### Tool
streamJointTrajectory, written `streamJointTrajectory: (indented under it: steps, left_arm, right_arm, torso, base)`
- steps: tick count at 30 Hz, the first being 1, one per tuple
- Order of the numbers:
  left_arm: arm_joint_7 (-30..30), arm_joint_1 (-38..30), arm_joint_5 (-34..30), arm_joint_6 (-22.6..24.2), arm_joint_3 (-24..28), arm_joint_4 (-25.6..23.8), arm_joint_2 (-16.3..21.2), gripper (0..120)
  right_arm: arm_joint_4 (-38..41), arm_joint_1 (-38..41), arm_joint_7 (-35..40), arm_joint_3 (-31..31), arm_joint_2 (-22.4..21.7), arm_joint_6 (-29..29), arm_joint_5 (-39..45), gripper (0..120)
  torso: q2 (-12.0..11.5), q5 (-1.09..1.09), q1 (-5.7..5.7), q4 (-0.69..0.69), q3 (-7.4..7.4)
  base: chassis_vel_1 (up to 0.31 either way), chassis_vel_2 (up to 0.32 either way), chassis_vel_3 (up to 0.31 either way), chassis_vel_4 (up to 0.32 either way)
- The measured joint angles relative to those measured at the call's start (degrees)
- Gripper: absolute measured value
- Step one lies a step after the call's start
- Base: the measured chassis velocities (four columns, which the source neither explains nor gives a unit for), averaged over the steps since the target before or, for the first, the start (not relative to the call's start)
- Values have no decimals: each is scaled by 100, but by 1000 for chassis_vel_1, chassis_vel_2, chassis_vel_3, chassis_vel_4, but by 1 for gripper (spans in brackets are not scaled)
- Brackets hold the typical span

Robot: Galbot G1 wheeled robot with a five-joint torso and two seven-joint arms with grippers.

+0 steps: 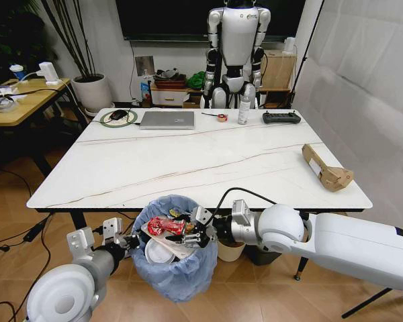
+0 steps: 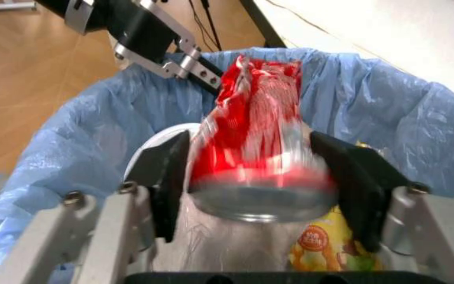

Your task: Pick up the trash bin and place the trash from the table into it.

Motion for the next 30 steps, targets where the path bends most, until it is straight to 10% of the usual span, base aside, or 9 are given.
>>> streamJointTrajectory:
  steps: [12,30]
  left_arm:
    - [8,61,9,3,-47,-40,-7,0]
    - [40,92,54,6,-24,-14,-9,0]
  right_arm:
    - [12,-47,62,92,-15,15,-8,99]
    - [153,-810,833,1873,-574,1038,920,100]
  torso:
    - [0,0,0,0,0]
    - [0,1,0,1,0]
  base:
    - [0,0,0,0]
    - [0,0,0,0]
